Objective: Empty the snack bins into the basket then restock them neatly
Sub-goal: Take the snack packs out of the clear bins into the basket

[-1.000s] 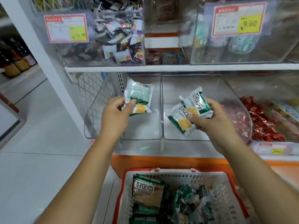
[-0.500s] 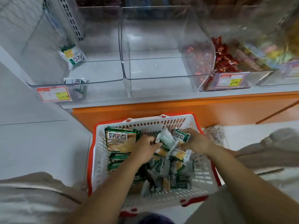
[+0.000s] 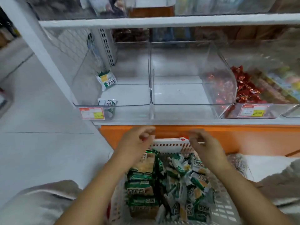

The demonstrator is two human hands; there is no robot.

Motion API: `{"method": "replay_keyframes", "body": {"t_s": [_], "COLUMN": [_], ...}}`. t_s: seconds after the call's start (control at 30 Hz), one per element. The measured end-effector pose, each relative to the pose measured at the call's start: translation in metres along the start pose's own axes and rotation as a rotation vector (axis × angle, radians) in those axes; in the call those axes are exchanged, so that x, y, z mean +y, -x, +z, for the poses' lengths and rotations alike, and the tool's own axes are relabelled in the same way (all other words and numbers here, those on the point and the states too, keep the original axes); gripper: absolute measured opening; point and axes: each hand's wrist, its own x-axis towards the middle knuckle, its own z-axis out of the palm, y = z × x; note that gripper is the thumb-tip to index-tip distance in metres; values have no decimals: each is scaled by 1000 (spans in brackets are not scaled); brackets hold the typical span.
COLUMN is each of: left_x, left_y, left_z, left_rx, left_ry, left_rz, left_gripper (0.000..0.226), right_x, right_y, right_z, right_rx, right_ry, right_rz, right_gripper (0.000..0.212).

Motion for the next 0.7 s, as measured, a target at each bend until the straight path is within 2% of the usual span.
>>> {"method": "replay_keyframes", "body": {"t_s": [0.07,0.17,0.23,0.3,0.43,0.53,0.63,0.7], "left_x": [13,14,-2,-23,-53,-62,-68,-70], "left_y": [0,-7,-9,-7,-10,-18,-25,-29], "left_z": [-57,-128,-162,-177,-181,-183,-182,-182], "left_rx": [182,443,602,710,704,657,607,578], "left_ry": [-11,-99,-145,-128,-15,5,-8,39], "left_rz": [84,128,107,49,-78,-88,-110,-130], "left_gripper": [23,22,22,24,31,37,38,32], "right_x": [-57,-138,-183,-214,-236,-233,-226,-226], "right_y": [-1,-4,-16,-43,-113,-149,-169,-176], "right_z": [4,13,31,61,132,170,191,198], "right_rx": [-5,-130,-227,-320,-527,-662,-709,-753], "right_ry": [-134,-258,-235,-119,216,472,582,600], "right_rz": [-134,-307,-432,-475,-391,-290,-202,-155], "right_gripper": [18,18,20,21,27,53,78,72]}}
